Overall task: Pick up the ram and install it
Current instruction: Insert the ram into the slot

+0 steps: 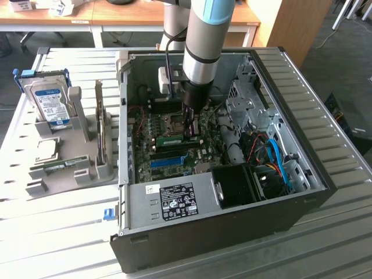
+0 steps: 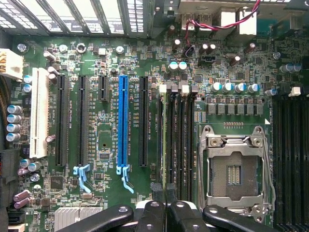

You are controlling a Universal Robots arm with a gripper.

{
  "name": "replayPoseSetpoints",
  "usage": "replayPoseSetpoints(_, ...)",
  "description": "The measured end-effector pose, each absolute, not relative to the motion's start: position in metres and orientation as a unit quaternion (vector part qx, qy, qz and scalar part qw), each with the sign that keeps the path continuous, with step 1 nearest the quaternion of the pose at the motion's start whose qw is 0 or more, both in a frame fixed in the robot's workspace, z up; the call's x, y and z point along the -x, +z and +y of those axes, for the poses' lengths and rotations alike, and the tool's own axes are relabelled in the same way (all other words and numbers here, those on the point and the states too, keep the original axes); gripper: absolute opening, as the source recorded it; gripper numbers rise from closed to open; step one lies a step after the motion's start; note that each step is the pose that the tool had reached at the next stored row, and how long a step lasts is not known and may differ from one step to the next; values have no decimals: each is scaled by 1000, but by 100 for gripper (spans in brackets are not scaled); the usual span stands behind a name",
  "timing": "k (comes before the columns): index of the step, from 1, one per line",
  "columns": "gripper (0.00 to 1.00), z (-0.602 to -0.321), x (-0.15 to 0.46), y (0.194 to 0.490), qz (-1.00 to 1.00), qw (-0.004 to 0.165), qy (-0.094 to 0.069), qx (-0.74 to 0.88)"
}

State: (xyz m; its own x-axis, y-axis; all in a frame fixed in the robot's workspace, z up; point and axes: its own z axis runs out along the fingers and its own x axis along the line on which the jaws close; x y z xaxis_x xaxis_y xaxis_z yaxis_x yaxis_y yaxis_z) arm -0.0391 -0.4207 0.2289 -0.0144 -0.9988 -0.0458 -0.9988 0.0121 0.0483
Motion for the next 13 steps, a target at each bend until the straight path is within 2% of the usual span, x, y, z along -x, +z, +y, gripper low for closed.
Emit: replayPoseSetpoints(13, 12, -421, 39, 228, -709, 1, -33, -704)
